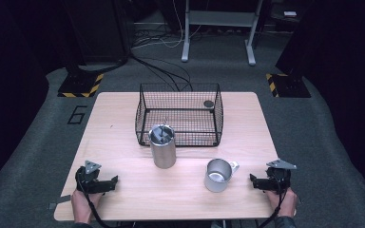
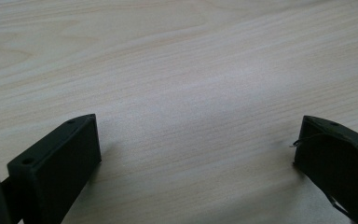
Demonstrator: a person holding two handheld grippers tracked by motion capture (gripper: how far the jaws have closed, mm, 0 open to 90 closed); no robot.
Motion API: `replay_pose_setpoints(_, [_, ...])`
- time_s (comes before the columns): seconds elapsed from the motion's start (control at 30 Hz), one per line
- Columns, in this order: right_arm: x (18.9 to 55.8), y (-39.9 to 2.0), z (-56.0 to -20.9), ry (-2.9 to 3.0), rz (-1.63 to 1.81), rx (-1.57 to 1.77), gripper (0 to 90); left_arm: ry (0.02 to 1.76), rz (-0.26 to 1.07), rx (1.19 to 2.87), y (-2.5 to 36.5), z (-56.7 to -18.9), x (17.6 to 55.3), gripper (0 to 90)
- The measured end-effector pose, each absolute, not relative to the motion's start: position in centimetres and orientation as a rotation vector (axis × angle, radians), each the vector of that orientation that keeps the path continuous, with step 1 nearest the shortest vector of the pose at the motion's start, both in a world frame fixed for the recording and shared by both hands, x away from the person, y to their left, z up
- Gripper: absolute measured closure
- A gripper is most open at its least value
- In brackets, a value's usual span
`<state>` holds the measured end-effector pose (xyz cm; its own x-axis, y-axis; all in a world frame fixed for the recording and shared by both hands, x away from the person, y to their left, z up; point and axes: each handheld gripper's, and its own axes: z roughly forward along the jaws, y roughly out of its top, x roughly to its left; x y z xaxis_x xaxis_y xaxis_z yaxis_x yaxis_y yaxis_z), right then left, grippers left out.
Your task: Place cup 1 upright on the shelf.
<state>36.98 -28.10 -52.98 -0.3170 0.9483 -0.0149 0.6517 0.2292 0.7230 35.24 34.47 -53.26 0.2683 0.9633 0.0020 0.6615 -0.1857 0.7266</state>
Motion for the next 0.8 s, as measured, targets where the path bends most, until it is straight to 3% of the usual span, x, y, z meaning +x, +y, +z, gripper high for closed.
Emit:
replay_pose_setpoints(0.43, [37.1,-27.6,-52.9,2.028,0.842,1.432,0.3,1.464,0.600,1.890,34.6,-53.1,35.1,0.0])
replay_pose_setpoints(0.8, [37.5,-28.0,-53.0,2.061,0.873,1.471,0.3,1.373,0.595,1.898,32.9,-50.4,34.5,0.0])
